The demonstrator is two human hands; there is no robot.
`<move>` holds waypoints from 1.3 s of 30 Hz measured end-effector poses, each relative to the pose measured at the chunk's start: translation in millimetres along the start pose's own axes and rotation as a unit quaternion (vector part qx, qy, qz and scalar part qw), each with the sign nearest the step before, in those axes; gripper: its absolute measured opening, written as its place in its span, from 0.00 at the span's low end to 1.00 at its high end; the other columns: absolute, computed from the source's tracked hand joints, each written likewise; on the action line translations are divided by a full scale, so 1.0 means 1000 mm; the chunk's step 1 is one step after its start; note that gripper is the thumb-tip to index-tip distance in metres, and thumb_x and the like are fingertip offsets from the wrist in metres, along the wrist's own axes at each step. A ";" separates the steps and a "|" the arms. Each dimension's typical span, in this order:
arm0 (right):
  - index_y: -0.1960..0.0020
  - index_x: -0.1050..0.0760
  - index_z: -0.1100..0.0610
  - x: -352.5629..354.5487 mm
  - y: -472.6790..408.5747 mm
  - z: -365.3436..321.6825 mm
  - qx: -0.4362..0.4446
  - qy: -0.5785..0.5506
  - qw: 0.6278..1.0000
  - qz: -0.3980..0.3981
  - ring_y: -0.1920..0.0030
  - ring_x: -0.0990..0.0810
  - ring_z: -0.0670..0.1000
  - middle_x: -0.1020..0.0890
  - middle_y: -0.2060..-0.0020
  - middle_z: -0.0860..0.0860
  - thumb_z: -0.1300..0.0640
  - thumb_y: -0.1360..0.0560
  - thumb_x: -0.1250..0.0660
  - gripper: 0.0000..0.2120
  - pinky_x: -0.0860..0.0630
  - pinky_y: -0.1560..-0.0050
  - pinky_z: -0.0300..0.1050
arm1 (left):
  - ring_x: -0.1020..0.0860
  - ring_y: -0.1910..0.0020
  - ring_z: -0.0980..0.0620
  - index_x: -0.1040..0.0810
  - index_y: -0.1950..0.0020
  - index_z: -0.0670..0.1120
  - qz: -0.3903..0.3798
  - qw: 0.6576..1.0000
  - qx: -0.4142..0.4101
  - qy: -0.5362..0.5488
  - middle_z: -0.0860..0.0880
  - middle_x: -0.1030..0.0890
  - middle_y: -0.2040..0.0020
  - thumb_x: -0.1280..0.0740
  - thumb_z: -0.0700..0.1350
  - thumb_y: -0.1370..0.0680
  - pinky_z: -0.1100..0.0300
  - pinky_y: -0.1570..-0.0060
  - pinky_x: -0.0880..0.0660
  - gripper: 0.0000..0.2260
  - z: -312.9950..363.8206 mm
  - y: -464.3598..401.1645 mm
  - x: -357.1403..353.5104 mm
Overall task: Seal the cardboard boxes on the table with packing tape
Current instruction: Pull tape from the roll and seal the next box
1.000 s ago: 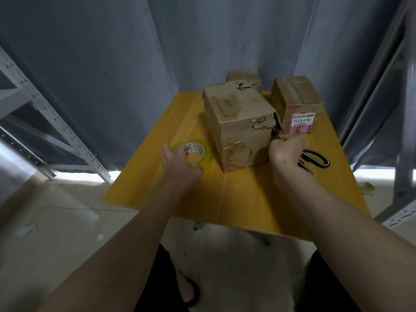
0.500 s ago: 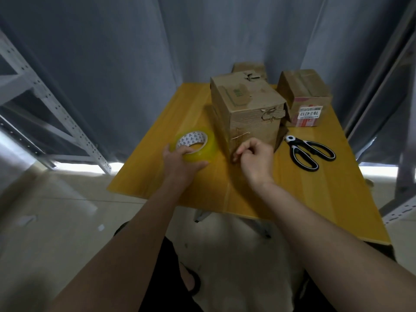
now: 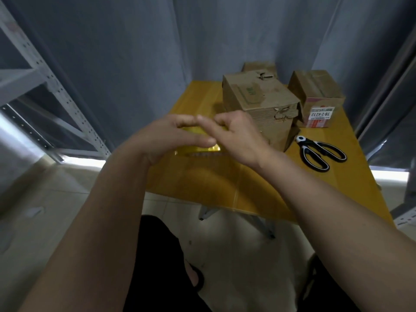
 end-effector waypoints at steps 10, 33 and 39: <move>0.75 0.29 0.56 0.009 0.037 0.065 -0.232 -0.581 0.779 0.038 0.80 0.34 0.50 0.33 0.83 0.52 0.42 0.21 0.43 0.29 0.28 0.66 0.44 | 0.18 0.55 0.50 0.14 0.52 0.46 -0.028 0.957 -0.007 0.287 0.45 0.16 0.56 0.25 0.65 0.35 0.55 0.50 0.21 0.24 -0.029 -0.022 -0.051; 0.43 0.23 0.68 0.041 0.035 0.069 -0.196 -0.273 0.933 -0.127 0.53 0.16 0.57 0.15 0.53 0.59 0.40 0.36 0.30 0.35 0.19 0.50 0.46 | 0.19 0.64 0.54 0.19 0.63 0.46 0.239 0.967 -0.051 0.067 0.47 0.17 0.65 0.49 0.54 0.16 0.63 0.62 0.23 0.25 0.008 -0.041 -0.075; 0.41 0.24 0.63 0.045 0.045 0.090 -0.202 -0.414 0.851 -0.253 0.51 0.16 0.50 0.15 0.53 0.53 0.53 0.32 0.24 0.24 0.20 0.52 0.39 | 0.24 0.68 0.46 0.22 0.72 0.52 0.206 0.960 -0.061 0.181 0.44 0.22 0.71 0.51 0.62 0.19 0.48 0.60 0.25 0.29 -0.009 -0.046 -0.078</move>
Point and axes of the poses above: each hand's wrist, its own y-axis away from the middle knuckle, its own x-axis out of the back of the hand, z = x × y, the point moved 4 cm from there along -y, towards the middle knuckle
